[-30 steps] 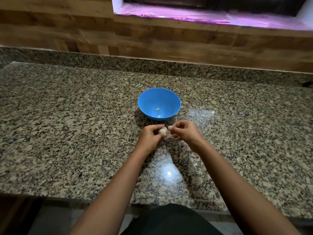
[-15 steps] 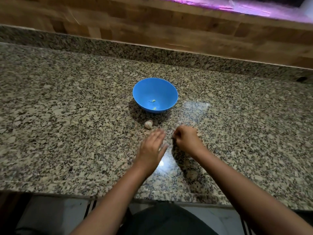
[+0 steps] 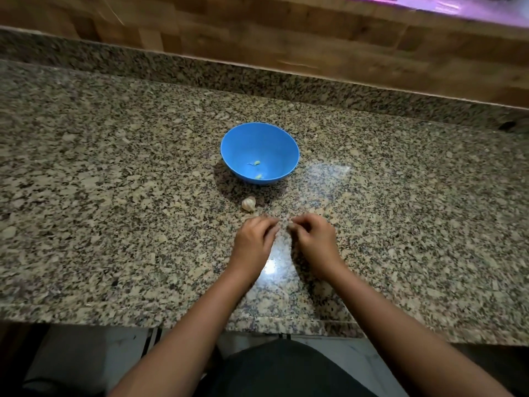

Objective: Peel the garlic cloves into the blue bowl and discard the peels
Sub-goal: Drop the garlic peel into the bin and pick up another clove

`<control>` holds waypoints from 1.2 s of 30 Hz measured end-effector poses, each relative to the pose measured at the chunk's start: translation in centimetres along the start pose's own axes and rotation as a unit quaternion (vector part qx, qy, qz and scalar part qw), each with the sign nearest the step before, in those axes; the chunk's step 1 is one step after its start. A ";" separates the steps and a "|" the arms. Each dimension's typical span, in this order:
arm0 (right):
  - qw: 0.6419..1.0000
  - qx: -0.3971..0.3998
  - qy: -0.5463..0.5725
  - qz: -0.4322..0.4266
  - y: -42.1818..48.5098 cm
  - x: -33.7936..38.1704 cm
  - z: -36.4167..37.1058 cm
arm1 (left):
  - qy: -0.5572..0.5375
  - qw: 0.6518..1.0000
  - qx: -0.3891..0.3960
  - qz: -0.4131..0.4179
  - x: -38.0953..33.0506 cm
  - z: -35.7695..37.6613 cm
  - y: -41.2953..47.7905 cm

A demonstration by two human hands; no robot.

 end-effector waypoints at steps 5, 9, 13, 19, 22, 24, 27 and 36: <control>0.920 -0.018 0.337 0.197 -1.8 0.3 -0.1 | -0.225 0.956 0.001 -0.189 -1.0 0.0 0.7; 0.878 0.006 0.419 0.231 -2.1 1.1 -0.8 | -0.284 0.938 0.009 -0.199 -1.8 -0.2 1.1; 0.835 0.046 0.481 0.262 -1.7 1.4 -1.3 | -0.300 0.937 0.023 -0.179 -2.2 -0.4 1.6; 0.825 0.075 0.483 0.282 -1.4 1.6 -1.7 | -0.342 0.917 0.096 -0.181 -2.5 -0.4 1.8; 0.815 0.074 0.492 0.298 -1.5 1.7 -1.5 | -0.312 0.931 0.117 -0.148 -2.8 -0.8 2.1; 0.795 0.069 0.510 0.321 -1.6 1.8 -1.3 | -0.288 0.942 0.122 -0.123 -2.9 -1.0 2.1; 0.766 0.065 0.535 0.352 -1.4 1.8 -0.9 | -0.209 0.963 0.153 -0.078 -3.2 -1.1 1.7; 0.819 0.068 0.469 0.323 -1.3 0.8 -1.6 | -0.214 0.948 0.110 -0.207 -1.4 -0.9 0.6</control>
Point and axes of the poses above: each hand's wrist, its own y-axis towards the middle knuckle, its own z-axis out of the palm, x = y × z, the point moved 4 cm from there along y, towards the middle knuckle, and after that the axes turned 7 degrees about -x, right-handed, at the moved point
